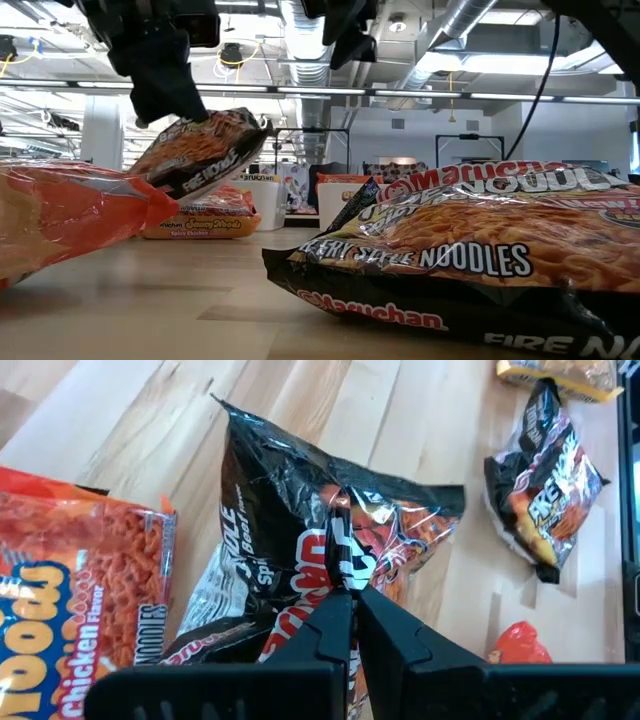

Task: Sort Maruchan noodles
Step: Put the black noodle pack into the right white bin

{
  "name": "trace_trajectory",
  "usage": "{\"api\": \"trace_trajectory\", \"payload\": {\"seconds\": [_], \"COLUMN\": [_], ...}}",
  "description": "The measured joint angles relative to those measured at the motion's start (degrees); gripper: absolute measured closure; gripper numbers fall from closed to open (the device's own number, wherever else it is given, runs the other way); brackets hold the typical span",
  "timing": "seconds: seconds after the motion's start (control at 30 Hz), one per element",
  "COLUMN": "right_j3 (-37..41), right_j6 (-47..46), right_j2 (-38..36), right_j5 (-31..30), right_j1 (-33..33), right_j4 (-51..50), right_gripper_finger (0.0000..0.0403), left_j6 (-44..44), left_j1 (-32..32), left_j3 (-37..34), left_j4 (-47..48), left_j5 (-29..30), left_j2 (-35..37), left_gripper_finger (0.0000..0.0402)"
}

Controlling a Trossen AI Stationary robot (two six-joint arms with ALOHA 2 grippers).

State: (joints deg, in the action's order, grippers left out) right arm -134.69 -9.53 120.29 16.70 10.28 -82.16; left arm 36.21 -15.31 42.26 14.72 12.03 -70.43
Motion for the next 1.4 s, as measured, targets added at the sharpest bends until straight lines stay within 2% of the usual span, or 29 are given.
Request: {"api": "trace_trajectory", "payload": {"seconds": [0.17, 0.6, 0.83, 1.1, 1.4], "right_j3": [0.0, 0.0, 0.09, 0.12, 1.74], "right_j6": [2.56, 6.61, 8.69, 13.02, 14.84], "right_j2": [0.0, 0.0, 2.05, 5.89, 4.94], "right_j5": [8.39, 9.1, 18.65, 21.85, 22.27], "right_j1": [4.12, 10.66, 14.26, 11.24, 6.0], "right_j4": [2.23, 6.35, 4.73, -1.44, -7.68], "right_gripper_finger": [0.0184, 0.0176, 0.0177, 0.0186, 0.0196], "left_j6": [0.3, 0.04, 0.04, 0.16, 0.75], "left_j1": [0.55, 4.27, 5.7, 6.05, 6.05], "left_j3": [0.0, 0.0, 0.0, 0.0, 0.0], "left_j4": [-1.51, -1.82, -1.82, -1.79, -1.66], "left_j5": [0.26, 0.4, 0.38, 0.24, 0.31], "left_j2": [0.0, 0.0, 0.0, 0.0, 0.0], "left_gripper_finger": [0.0401, 0.0401, 0.0401, 0.0401, 0.0401]}}
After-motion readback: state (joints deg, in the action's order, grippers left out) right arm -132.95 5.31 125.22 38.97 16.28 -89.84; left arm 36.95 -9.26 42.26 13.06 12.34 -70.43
